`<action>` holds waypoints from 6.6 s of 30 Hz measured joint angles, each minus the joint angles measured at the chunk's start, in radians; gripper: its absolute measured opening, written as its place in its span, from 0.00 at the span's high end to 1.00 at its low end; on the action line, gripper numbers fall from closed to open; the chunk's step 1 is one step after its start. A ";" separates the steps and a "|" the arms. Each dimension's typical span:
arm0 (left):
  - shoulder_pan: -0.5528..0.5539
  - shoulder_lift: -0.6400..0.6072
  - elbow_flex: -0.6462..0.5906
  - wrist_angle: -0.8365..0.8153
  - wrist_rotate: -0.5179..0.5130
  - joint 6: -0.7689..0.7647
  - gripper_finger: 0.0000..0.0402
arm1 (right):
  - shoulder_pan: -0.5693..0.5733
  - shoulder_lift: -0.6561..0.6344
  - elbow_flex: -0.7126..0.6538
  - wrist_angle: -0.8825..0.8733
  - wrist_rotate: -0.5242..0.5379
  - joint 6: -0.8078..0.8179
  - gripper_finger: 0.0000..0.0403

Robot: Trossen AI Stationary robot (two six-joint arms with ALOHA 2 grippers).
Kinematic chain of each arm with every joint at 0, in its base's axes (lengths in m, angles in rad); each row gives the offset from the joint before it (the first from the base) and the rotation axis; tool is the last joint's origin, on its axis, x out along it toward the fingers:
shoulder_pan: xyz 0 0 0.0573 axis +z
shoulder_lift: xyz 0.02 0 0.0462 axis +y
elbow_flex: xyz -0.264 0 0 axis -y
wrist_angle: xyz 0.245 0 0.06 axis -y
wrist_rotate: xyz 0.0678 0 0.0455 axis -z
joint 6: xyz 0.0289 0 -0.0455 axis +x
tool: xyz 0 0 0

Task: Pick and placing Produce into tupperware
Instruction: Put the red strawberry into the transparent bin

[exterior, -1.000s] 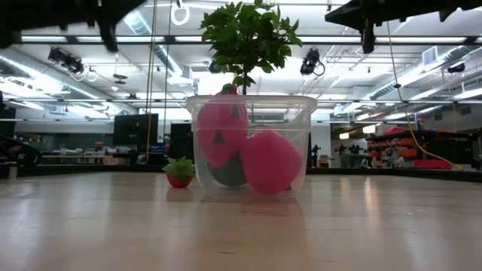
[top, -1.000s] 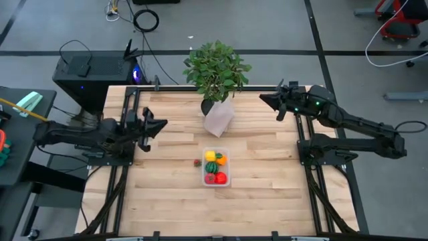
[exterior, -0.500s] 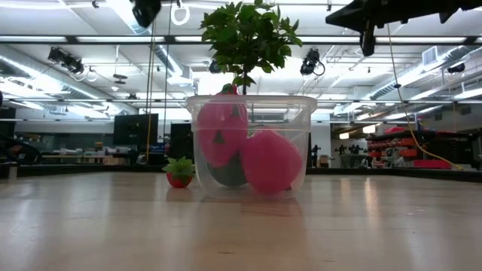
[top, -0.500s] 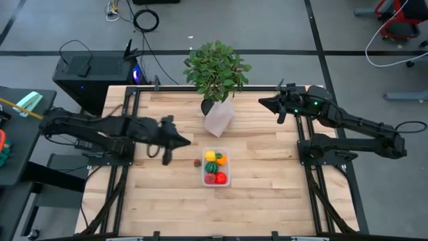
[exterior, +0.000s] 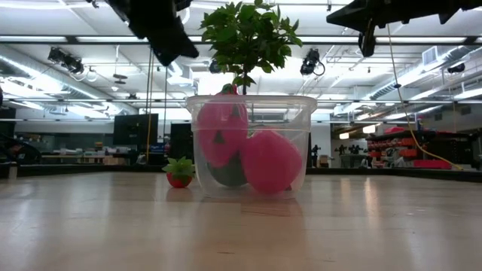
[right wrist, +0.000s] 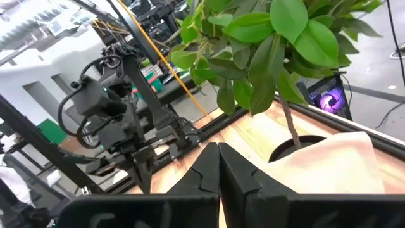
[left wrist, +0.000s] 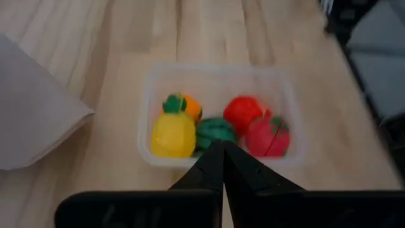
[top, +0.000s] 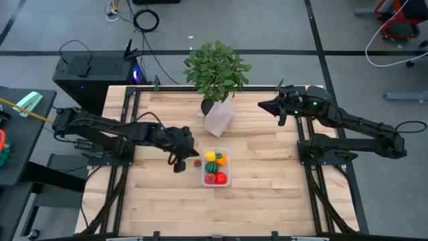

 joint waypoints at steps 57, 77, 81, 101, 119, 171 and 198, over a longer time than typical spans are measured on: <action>0.064 0.287 -0.001 -0.136 0.022 -0.063 0.31 | 0.000 0.001 0.000 -0.048 0.025 0.011 0.98; 0.048 0.378 -0.001 -0.037 0.075 -0.121 0.30 | 0.000 0.001 0.000 -0.050 0.024 0.012 0.98; 0.048 0.391 -0.001 -0.029 0.075 -0.146 0.26 | 0.000 0.001 0.000 -0.050 0.025 0.011 0.98; 0.042 0.419 -0.001 0.000 0.081 -0.167 0.21 | 0.000 0.001 0.000 -0.055 0.025 0.008 0.98; 0.042 0.419 -0.001 -0.001 0.082 -0.164 0.47 | 0.000 0.001 0.000 -0.055 0.025 0.001 0.99; 0.050 0.311 -0.002 -0.085 0.073 -0.165 0.79 | 0.000 0.000 0.000 -0.056 0.025 0.002 0.99; 0.122 0.386 -0.001 -0.018 0.132 -0.168 0.36 | 0.000 0.002 0.000 -0.056 0.025 0.023 0.98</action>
